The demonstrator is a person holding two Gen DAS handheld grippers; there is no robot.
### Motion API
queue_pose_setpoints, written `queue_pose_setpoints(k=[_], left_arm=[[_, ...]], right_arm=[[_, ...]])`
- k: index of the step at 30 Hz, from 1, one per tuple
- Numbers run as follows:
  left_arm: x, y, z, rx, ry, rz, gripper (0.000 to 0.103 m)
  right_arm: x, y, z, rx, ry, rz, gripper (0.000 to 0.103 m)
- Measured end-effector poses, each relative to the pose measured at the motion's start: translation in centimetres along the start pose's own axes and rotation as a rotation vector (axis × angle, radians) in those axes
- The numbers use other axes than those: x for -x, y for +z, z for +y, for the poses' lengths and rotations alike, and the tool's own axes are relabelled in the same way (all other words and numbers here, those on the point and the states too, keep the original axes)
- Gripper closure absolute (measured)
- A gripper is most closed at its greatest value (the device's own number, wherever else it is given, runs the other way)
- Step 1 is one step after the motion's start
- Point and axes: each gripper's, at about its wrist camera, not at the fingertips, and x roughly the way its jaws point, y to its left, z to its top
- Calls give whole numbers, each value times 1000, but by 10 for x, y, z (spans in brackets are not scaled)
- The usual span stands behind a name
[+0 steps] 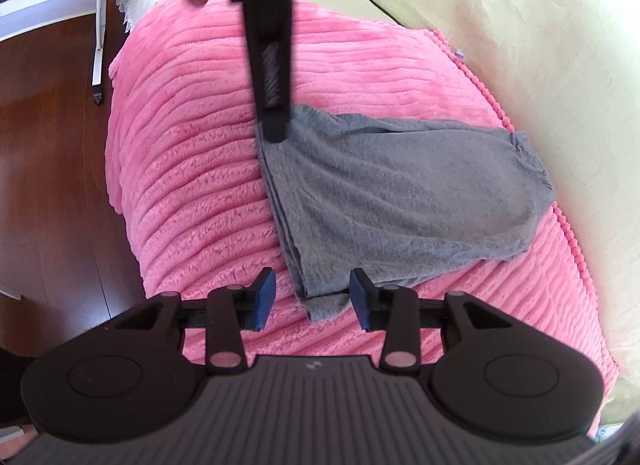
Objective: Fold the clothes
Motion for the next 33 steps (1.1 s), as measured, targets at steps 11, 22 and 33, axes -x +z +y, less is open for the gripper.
queue_pose_setpoints(k=[11, 22, 33], left_arm=[[-1, -1, 2, -11, -43, -9, 95], [-8, -2, 3, -26, -49, -6, 93], [-8, -4, 0, -71, -45, -16, 98]], right_arm=[[-1, -7, -1, 104, -60, -1, 78], [-15, -19, 13, 285, -120, -7, 78], [-22, -23, 23, 458, -68, -64, 103]])
